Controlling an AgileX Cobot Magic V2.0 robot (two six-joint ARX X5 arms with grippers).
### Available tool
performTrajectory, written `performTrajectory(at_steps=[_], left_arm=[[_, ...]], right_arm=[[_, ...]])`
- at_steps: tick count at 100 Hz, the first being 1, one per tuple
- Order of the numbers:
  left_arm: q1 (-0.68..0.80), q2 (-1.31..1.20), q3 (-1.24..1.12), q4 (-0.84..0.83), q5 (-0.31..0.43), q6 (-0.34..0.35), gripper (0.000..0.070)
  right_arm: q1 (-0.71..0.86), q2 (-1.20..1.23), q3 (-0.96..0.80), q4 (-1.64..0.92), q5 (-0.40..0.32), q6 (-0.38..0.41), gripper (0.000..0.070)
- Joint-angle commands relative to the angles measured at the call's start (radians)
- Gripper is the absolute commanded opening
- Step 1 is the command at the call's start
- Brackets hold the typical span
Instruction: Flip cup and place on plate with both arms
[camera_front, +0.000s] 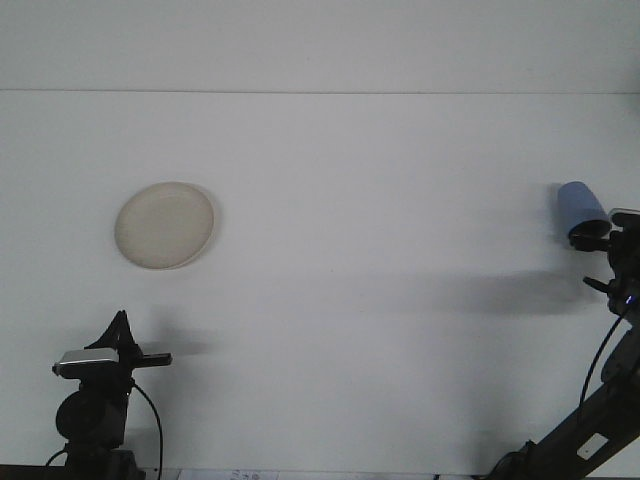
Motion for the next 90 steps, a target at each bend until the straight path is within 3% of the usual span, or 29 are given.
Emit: performTrajectory(at_steps=[1,20,42,65,80,90], left_arm=[[0.0,-0.001,-0.019,0.014,-0.005,0.013,0.0013],[0.0,-0.001,-0.019,0.014,-0.005,0.013,0.0013],[0.0,-0.001,-0.019,0.014,-0.005,0.013,0.0013],[0.0,-0.001,-0.019,0.014,-0.005,0.013,0.0013],[0.0,-0.001,-0.019,0.014,-0.005,0.013,0.0013],[0.0,-0.001,-0.019,0.014,-0.005,0.013,0.0013]], right_arm=[[-0.005,0.049,0.022,0.053,-0.01,-0.004,0.0508],[0.0,0.108,0.027,0.191,-0.092,-0.003,0.0251],[0.009,0.122,0.027,0.222,-0.113,0.013,0.0039],[0.014,0.032,0.027,0.168,-0.181,0.211,0.0006],[0.026,-0.116,0.027,-0.018,-0.195,0.245,0.0006],[0.051,-0.232,0.027,-0.174,-0.147,0.256,0.0006]])
